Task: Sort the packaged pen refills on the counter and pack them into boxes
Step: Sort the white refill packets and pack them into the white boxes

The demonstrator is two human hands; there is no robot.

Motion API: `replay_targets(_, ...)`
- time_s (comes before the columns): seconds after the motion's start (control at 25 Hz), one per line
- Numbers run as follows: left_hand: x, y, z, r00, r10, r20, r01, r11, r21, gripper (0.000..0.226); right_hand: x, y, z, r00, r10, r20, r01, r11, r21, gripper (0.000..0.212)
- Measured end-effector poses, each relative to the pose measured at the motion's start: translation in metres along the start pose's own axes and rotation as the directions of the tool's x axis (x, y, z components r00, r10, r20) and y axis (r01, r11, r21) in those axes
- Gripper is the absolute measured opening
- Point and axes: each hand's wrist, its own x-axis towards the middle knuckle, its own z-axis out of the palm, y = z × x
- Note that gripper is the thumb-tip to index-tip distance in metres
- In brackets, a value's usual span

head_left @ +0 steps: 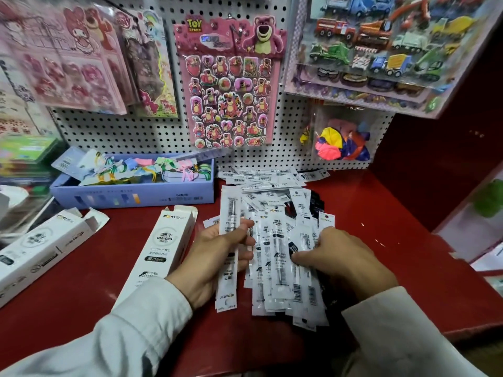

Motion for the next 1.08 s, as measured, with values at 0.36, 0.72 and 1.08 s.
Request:
replay_targets(0.36, 0.008, -0.018, 0.011, 0.999, 0.042, -0.005, -0.036, 0.905, 0.423, 0.008, 0.004, -0.013, 0.001, 0.986, -0.044, -0.161, 0.123, 0.844, 0.523, 0.022)
replay_targets(0.72, 0.009, -0.024, 0.01, 0.993, 0.121, 0.002, -0.106, 0.863, 0.494, 0.014, 0.002, -0.042, 0.015, 0.967, -0.189, 0.17, 0.035, 0.762, 0.647, 0.026)
replay_targets(1.08, 0.007, -0.004, -0.005, 0.994, -0.001, -0.11, 0.03, 0.966, 0.258, 0.043, 0.013, -0.033, 0.011, 0.958, -0.188, -0.218, 0.283, 0.754, 0.593, 0.013)
